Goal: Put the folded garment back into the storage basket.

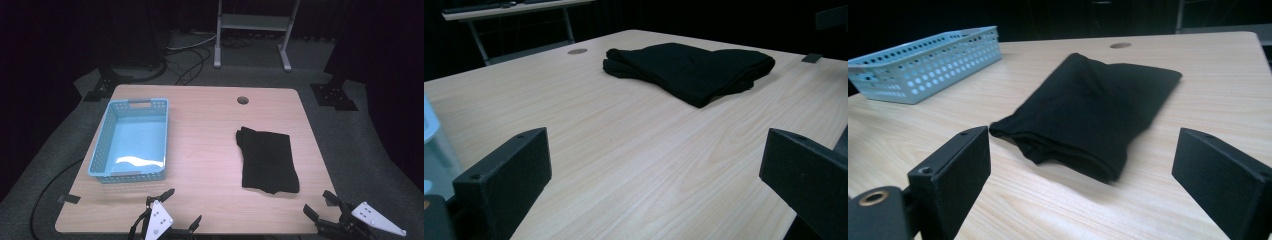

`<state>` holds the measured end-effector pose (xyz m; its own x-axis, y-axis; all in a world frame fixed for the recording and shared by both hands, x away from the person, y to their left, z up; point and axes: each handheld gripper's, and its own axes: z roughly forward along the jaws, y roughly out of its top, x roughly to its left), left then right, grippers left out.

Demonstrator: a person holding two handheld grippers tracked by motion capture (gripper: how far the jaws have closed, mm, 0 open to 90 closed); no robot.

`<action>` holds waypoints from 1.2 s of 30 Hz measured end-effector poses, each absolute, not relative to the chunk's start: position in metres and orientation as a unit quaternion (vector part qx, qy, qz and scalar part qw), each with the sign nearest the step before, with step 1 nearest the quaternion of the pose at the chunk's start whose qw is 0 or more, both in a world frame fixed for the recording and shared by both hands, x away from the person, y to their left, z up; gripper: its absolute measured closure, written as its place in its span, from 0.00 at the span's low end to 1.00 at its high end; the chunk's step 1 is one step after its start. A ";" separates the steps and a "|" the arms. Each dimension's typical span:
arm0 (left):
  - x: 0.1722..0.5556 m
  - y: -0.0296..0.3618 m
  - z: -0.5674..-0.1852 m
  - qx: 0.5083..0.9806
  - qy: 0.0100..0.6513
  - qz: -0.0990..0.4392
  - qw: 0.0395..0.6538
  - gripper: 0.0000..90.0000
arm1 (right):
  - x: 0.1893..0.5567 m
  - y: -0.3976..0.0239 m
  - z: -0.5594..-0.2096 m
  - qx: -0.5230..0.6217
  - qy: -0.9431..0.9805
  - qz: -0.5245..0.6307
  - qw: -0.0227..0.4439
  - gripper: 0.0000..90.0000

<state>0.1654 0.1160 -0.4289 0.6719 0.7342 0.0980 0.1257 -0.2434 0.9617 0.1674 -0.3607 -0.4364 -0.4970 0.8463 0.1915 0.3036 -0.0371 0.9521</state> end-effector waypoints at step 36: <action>0.173 0.115 -0.433 0.741 0.296 0.267 0.540 0.00 | 0.201 -0.357 -0.418 0.426 0.677 0.564 0.207 0.10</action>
